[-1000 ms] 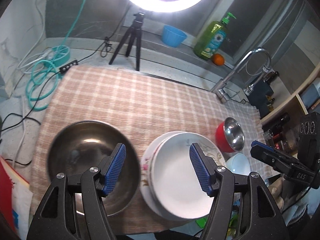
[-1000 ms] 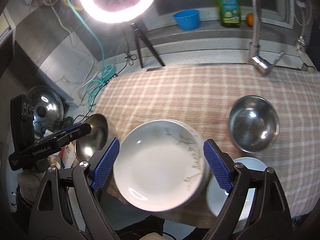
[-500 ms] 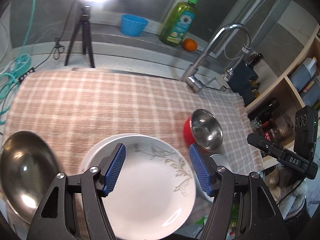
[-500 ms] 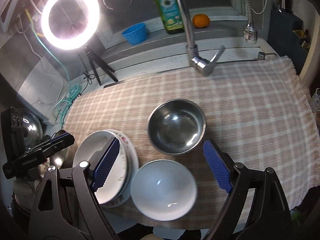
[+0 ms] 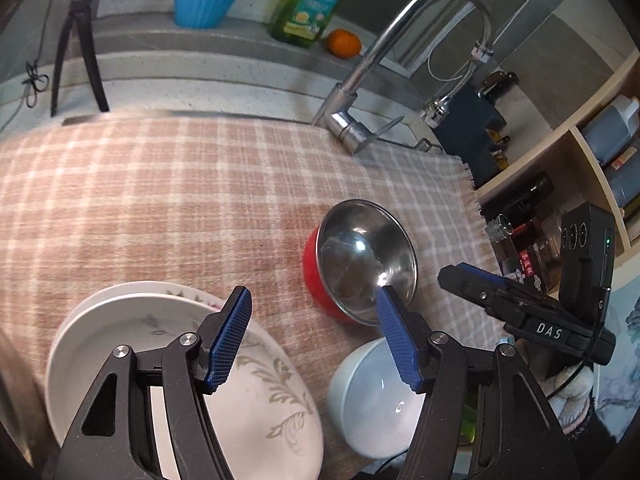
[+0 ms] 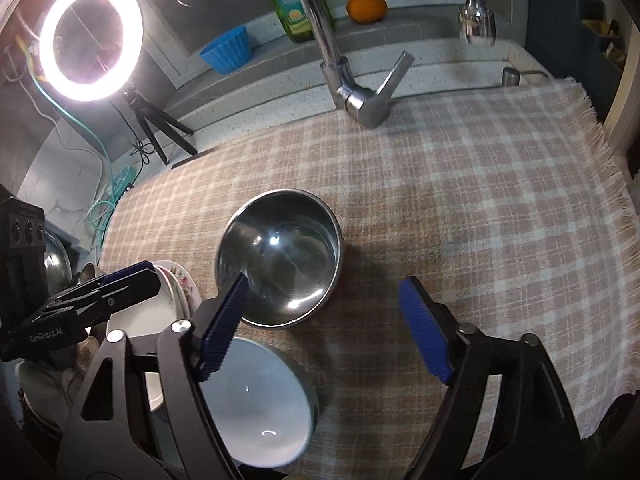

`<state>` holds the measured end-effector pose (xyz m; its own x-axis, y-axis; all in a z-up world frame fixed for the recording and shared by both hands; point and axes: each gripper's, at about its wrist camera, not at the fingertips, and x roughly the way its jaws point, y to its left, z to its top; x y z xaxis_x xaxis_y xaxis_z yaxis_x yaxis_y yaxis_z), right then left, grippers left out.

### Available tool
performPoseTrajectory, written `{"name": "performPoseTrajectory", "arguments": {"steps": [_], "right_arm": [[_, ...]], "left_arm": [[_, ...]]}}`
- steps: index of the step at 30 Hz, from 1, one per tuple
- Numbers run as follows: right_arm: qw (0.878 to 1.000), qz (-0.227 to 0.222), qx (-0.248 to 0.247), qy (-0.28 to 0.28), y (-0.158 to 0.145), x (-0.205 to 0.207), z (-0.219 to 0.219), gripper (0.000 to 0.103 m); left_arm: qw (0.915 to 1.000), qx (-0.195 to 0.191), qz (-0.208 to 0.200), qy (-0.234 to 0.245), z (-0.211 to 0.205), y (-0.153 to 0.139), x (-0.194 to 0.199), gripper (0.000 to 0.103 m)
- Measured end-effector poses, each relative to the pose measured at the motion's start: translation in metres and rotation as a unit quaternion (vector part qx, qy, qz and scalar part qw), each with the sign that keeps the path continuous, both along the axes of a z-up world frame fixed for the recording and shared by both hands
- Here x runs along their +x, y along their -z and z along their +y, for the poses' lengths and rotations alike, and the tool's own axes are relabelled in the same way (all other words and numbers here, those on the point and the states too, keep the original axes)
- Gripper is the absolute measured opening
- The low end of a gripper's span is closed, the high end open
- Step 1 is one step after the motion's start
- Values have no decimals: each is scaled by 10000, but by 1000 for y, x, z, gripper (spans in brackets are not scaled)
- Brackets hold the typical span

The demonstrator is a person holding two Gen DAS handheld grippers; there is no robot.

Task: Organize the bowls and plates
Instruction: 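Move both grippers to the red steel bowl rim and close, then lift the red steel bowl and carry it toward the plain steel bowl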

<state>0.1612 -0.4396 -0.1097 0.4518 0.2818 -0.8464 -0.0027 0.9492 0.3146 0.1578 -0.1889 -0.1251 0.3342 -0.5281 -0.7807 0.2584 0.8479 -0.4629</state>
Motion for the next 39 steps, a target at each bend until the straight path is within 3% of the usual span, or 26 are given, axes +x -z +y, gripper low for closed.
{"name": "performPoseTrajectory", "arguments": {"steps": [4,7,9,12,14,19,39], "right_arm": [[9996,182,205,-79,15,10,-3,70],[9988,358,308,-104,27,19,-5,54],[9979,468,433,-105,35,23,-5,51],[9973,561,458,-116,44,27,-5,46],[9969,608,478,-152,48,29,-4,33],[9962,679,524,-115,55,32,-5,17],[9976,554,416,-35,42,37,4,15]], "left_arm": [[9999,70,122,94,-12,8,9,53],[9997,131,137,172,-20,13,15,43],[9995,174,189,202,-25,17,19,36],[9992,230,232,223,-29,23,23,31],[9990,259,252,252,-32,26,25,29],[9986,314,264,319,-35,29,28,22],[9986,337,81,388,-33,17,26,20]]}}
